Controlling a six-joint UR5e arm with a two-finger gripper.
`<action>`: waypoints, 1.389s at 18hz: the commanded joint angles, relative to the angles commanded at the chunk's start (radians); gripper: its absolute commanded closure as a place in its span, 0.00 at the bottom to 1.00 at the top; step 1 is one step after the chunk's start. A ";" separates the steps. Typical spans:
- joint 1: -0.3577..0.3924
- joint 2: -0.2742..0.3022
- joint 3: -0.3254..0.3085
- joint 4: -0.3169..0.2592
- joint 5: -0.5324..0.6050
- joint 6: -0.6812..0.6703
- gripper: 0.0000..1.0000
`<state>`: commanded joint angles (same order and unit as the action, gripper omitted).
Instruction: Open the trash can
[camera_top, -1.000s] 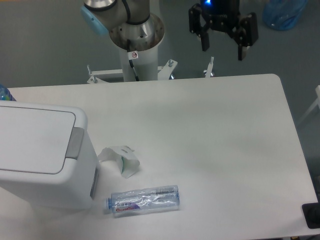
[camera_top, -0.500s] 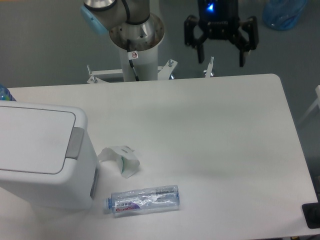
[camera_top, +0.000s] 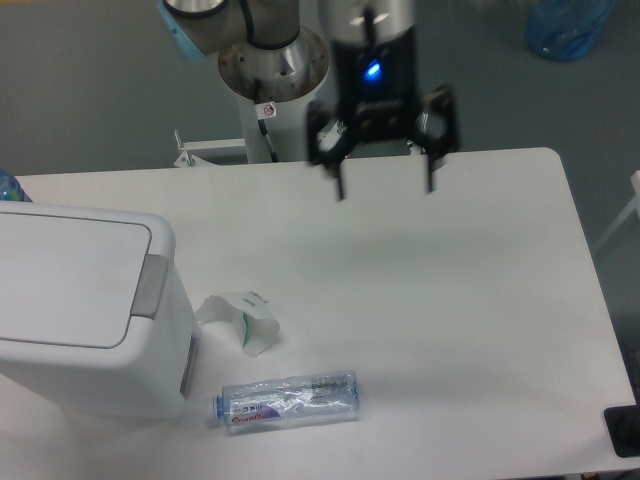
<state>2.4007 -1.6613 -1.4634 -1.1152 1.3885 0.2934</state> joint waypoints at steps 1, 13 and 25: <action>-0.008 -0.002 0.000 0.000 -0.025 -0.037 0.00; -0.156 -0.078 -0.003 0.002 -0.051 -0.115 0.00; -0.192 -0.104 -0.005 0.035 -0.049 -0.174 0.00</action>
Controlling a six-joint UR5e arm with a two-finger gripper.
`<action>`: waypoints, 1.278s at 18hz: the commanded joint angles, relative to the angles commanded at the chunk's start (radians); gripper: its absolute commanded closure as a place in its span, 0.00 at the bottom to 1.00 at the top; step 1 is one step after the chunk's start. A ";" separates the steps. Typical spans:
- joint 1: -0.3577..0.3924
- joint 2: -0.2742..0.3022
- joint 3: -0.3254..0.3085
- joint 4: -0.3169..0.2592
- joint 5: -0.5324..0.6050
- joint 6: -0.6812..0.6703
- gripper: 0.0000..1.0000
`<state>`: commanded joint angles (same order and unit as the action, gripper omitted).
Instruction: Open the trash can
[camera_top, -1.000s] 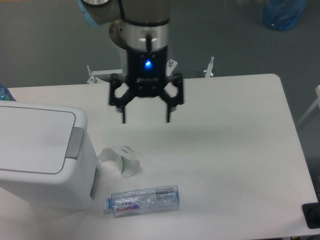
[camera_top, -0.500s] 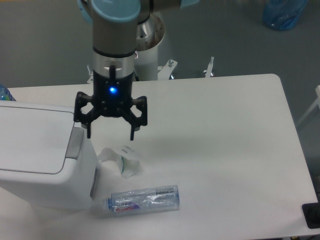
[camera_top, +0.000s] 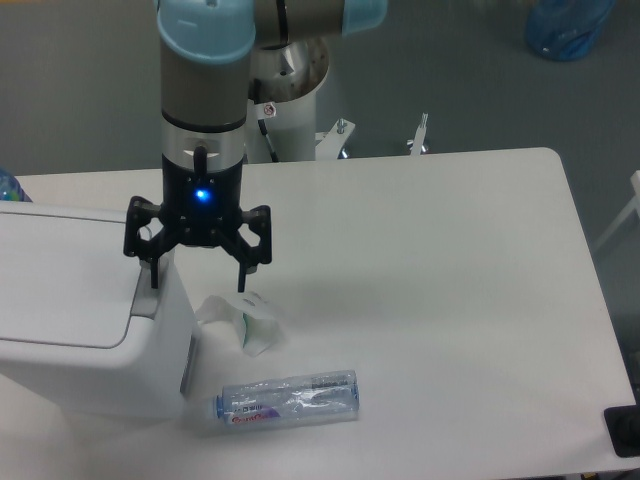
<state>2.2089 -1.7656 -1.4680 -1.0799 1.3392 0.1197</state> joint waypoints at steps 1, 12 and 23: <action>0.000 0.000 -0.002 0.000 0.000 0.000 0.00; 0.000 -0.002 0.003 0.000 0.003 0.006 0.00; 0.000 -0.003 0.002 0.002 0.008 0.014 0.00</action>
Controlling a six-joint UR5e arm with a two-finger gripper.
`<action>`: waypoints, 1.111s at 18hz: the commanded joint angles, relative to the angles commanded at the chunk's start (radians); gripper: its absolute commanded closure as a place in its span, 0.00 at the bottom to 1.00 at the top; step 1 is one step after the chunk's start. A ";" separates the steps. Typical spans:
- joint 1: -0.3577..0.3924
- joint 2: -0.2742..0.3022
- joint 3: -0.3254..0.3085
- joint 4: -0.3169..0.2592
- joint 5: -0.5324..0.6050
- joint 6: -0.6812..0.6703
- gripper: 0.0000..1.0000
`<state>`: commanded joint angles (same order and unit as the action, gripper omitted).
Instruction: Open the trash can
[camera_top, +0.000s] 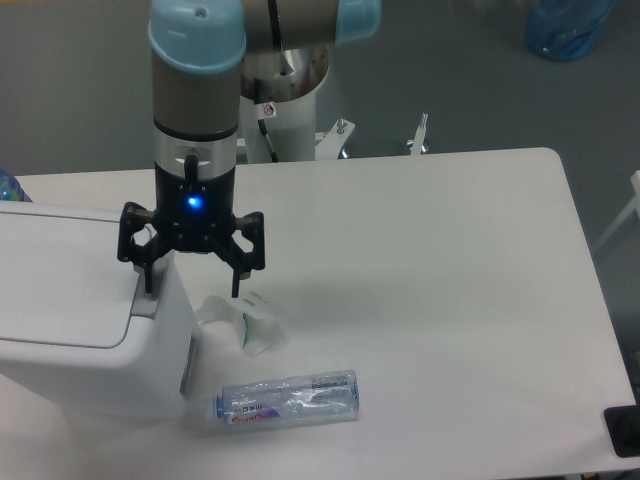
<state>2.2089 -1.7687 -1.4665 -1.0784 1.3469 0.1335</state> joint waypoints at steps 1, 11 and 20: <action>0.000 0.000 -0.002 0.000 0.002 0.000 0.00; 0.000 -0.006 -0.002 0.002 0.002 0.000 0.00; 0.000 -0.012 -0.003 0.002 0.002 -0.002 0.00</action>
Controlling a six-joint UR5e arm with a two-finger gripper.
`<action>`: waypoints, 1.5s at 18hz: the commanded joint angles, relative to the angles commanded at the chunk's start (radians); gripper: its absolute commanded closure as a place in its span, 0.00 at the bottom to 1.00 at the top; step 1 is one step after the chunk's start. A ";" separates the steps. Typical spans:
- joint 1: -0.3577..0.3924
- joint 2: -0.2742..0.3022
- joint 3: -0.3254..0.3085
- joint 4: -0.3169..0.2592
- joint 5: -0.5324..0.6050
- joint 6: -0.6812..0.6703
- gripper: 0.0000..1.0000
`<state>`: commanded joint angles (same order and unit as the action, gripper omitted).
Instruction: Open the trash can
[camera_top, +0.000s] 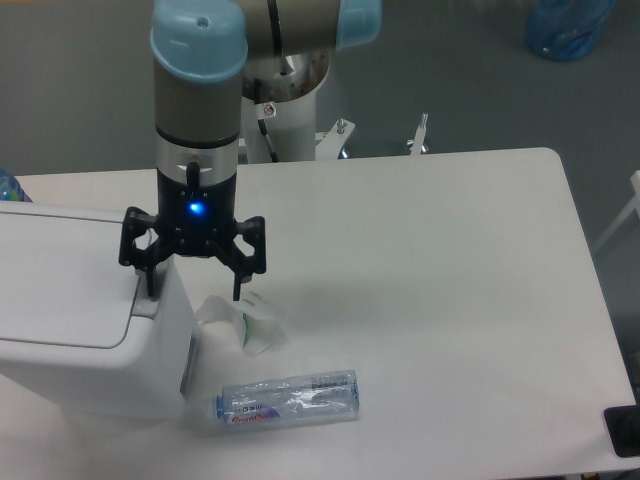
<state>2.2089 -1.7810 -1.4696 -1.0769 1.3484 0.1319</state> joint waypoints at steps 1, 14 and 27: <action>0.000 0.000 0.000 -0.002 0.000 0.000 0.00; 0.038 -0.009 0.118 0.005 0.002 0.024 0.00; 0.244 0.008 0.089 -0.080 0.276 0.636 0.00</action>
